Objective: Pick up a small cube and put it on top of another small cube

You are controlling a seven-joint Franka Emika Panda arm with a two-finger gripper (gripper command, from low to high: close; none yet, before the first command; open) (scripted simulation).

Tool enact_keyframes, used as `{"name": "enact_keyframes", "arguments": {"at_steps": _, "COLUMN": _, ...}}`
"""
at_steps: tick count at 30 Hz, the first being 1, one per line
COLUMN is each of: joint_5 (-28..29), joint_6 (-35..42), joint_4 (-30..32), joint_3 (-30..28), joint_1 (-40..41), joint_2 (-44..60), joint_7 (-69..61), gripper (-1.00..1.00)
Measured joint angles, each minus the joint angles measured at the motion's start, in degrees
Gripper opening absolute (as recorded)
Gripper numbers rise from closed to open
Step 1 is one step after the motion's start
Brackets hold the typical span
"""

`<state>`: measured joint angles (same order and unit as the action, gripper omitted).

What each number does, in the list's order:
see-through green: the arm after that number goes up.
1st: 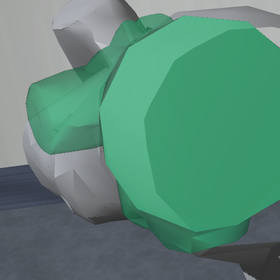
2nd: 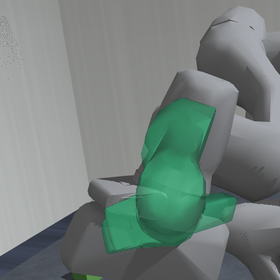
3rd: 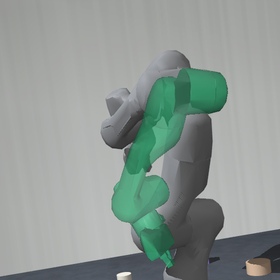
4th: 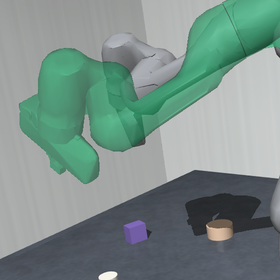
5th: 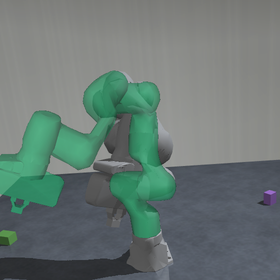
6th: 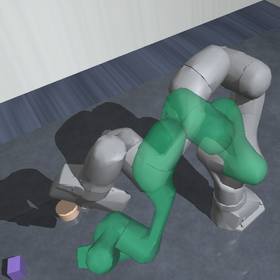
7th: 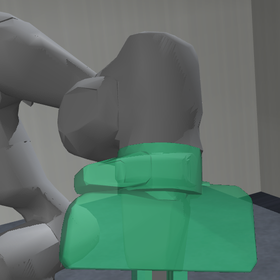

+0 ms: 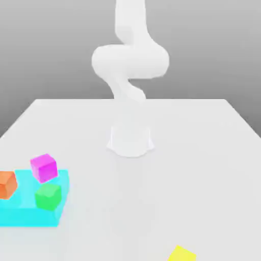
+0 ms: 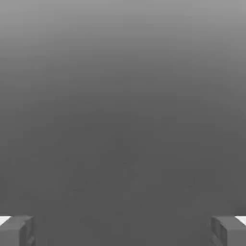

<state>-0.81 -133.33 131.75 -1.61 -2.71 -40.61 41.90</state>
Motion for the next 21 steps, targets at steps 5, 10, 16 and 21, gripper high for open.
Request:
{"name": "enact_keyframes", "arguments": {"at_steps": 5, "joint_5": -2.46, "joint_6": -3.1, "joint_4": -0.09, "joint_3": -2.74, "joint_1": -4.77, "joint_2": 10.74, "joint_7": -8.66, "gripper": 0.0}}
{"name": "enact_keyframes", "arguments": {"at_steps": 10, "joint_5": -5.13, "joint_6": -6.08, "joint_4": -0.18, "joint_3": -4.63, "joint_1": -8.6, "joint_2": 21.18, "joint_7": -17.27, "gripper": 0.0}}
{"name": "enact_keyframes", "arguments": {"at_steps": 16, "joint_5": -8.01, "joint_6": -9.65, "joint_4": -0.29, "joint_3": -4.95, "joint_1": -11.36, "joint_2": 33.67, "joint_7": -27.33, "gripper": 0.0}}
{"name": "enact_keyframes", "arguments": {"at_steps": 21, "joint_5": -8.58, "joint_6": -12.81, "joint_4": -0.32, "joint_3": -4.09, "joint_1": -13.02, "joint_2": 43.9, "joint_7": -34.44, "gripper": 0.0}}
